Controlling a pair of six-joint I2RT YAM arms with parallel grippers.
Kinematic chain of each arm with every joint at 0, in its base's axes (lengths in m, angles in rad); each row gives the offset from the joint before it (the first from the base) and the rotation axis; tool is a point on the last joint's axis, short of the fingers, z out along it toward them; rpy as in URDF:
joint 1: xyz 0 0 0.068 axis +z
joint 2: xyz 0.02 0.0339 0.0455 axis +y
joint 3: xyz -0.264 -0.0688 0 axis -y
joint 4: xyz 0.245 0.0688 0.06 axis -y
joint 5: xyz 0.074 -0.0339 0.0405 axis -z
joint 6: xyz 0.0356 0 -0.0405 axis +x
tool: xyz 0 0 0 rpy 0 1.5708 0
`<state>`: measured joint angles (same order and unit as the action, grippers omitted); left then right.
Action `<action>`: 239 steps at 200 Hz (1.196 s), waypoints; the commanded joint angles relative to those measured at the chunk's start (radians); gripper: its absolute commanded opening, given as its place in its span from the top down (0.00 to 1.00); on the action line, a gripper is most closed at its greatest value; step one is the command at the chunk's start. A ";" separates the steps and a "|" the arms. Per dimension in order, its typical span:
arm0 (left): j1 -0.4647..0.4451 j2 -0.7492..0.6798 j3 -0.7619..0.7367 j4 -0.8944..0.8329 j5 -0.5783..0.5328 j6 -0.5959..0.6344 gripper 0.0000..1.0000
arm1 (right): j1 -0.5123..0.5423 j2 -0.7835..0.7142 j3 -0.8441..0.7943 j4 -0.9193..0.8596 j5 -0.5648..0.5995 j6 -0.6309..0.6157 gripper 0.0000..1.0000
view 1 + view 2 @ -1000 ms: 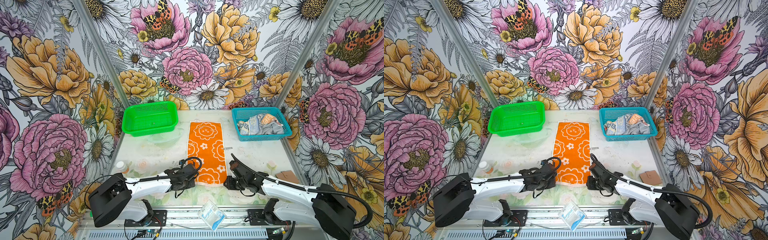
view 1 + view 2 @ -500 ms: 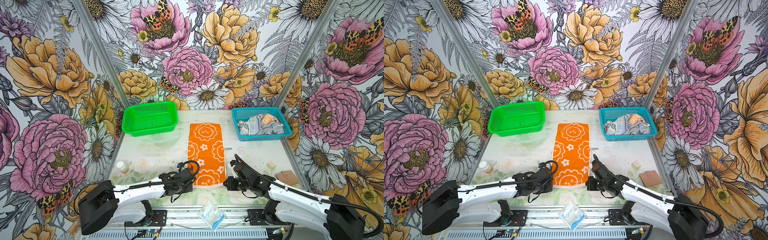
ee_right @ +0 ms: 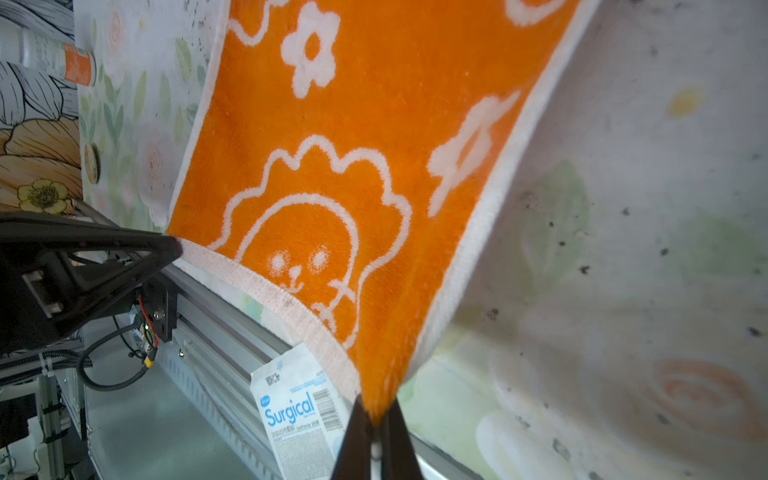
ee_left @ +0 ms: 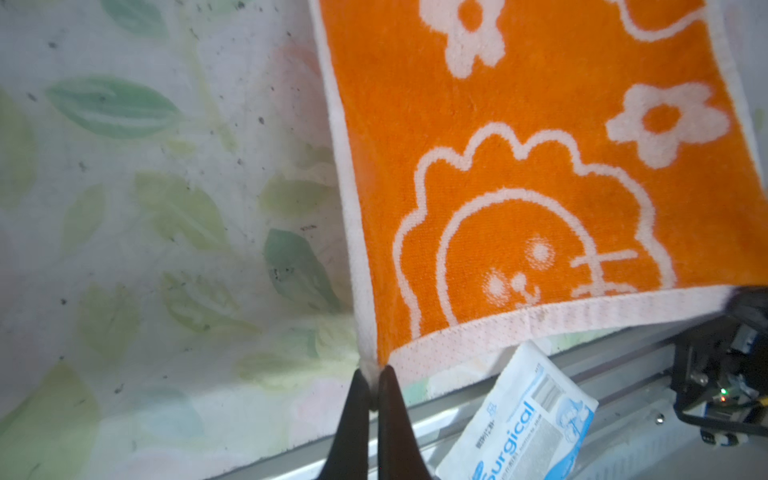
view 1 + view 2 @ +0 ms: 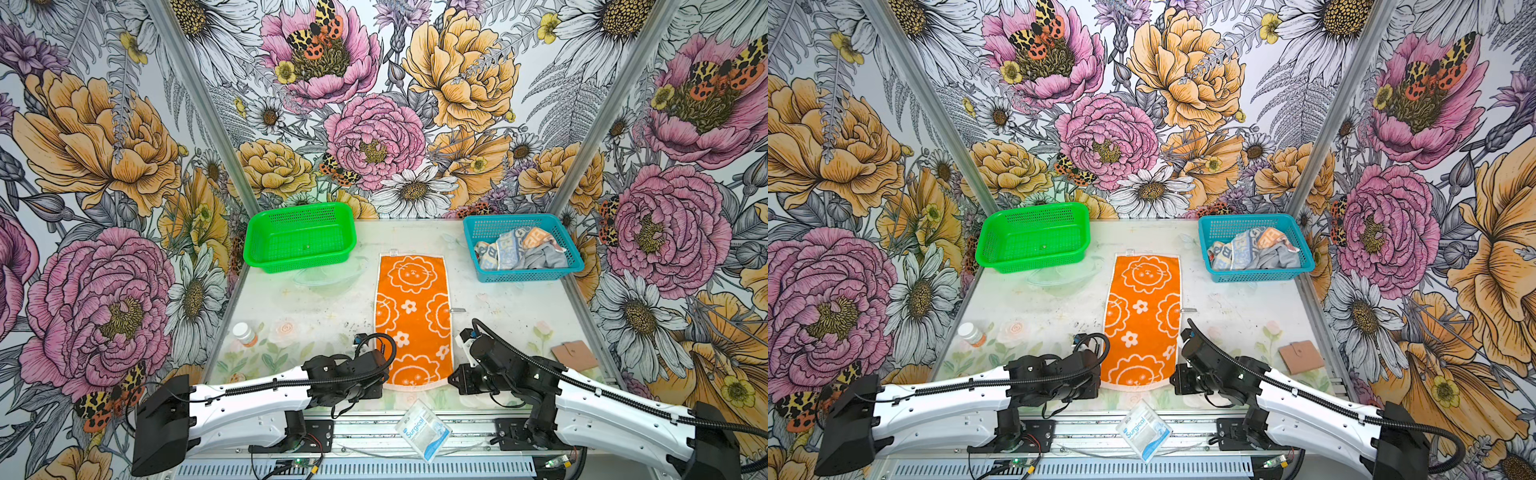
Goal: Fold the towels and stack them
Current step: 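Fold the near edge over toward the far edge with both grippers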
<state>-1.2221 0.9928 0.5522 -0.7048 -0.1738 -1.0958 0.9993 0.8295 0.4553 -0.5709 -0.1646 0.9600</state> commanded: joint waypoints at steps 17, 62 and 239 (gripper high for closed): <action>-0.045 -0.076 0.089 -0.081 -0.123 -0.026 1.00 | 0.051 -0.019 0.128 -0.052 0.120 0.004 1.00; 0.156 -0.053 0.163 0.023 -0.081 0.205 1.00 | -0.078 0.120 0.280 -0.048 0.190 -0.165 1.00; 0.777 0.778 0.789 0.317 0.303 0.652 1.00 | -0.681 0.888 0.840 0.098 -0.076 -0.681 1.00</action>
<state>-0.4732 1.6993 1.2789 -0.4046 0.0780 -0.4892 0.3523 1.6344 1.2190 -0.5129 -0.1684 0.3401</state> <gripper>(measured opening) 0.054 0.059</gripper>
